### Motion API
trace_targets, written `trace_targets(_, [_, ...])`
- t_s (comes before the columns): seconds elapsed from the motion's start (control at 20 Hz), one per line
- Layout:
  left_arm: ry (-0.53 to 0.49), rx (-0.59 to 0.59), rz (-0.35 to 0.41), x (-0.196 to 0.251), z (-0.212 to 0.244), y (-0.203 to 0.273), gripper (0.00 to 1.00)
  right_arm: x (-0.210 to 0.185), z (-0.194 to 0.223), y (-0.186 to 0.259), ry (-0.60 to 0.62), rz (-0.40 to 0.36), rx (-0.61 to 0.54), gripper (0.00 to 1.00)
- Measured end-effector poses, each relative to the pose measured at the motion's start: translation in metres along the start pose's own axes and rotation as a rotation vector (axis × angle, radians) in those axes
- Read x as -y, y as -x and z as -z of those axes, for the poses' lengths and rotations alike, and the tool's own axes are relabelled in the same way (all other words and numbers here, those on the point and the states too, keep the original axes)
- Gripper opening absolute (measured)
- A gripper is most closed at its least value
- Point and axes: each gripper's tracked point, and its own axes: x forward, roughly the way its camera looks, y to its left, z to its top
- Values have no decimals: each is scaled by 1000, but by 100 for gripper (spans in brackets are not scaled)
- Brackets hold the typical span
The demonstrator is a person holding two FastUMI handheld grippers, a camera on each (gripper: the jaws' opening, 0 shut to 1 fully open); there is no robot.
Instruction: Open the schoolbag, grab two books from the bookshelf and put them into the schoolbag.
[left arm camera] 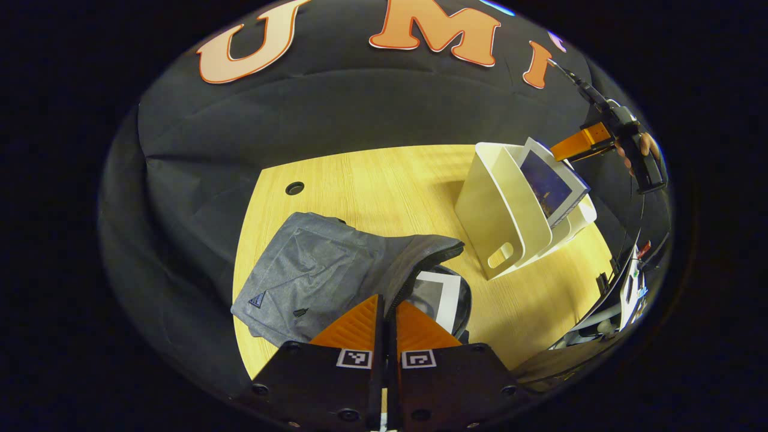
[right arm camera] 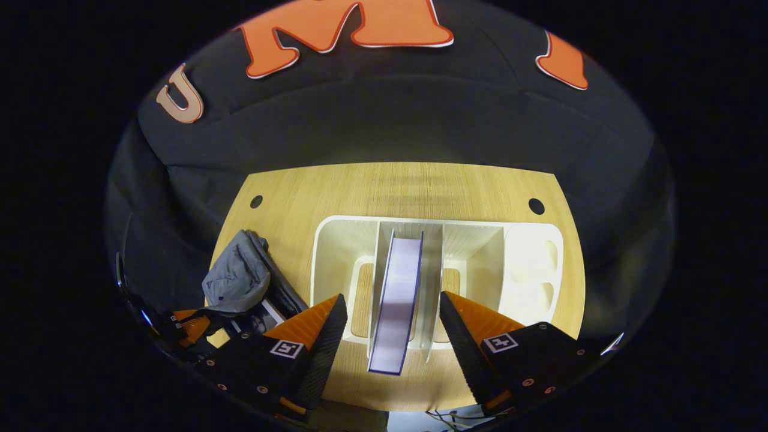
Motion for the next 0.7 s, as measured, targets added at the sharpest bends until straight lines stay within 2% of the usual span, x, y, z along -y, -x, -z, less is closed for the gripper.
trace_targets(0.05, [2,-2,-12,-1,0,0,4,0,0,-7,4,2,-18,91])
trace_targets(0.2, [10,-13,-39,-1,0,2,4,-1,-11,-27,-4,8,-40,75])
trace_targets(0.25, [13,-15,-47,0,1,2,0,-2,-12,-30,-8,7,-46,70])
trace_targets(0.3, [17,-18,-51,1,2,2,0,0,-11,-33,-5,10,-53,55])
trace_targets(0.35, [18,-19,-57,1,3,3,0,3,-9,-36,-3,19,-64,58])
trace_targets(0.4, [19,-22,-60,3,4,3,0,5,-8,-36,-5,21,-67,55])
trace_targets(0.45, [18,-23,-62,4,4,2,4,9,-7,-36,-5,34,-69,36])
trace_targets(0.5, [14,-25,-64,6,5,3,4,11,-8,-34,-15,42,-66,38])
trace_targets(0.7, [3,-16,-58,8,6,3,0,18,-1,-19,-49,55,-64,33])
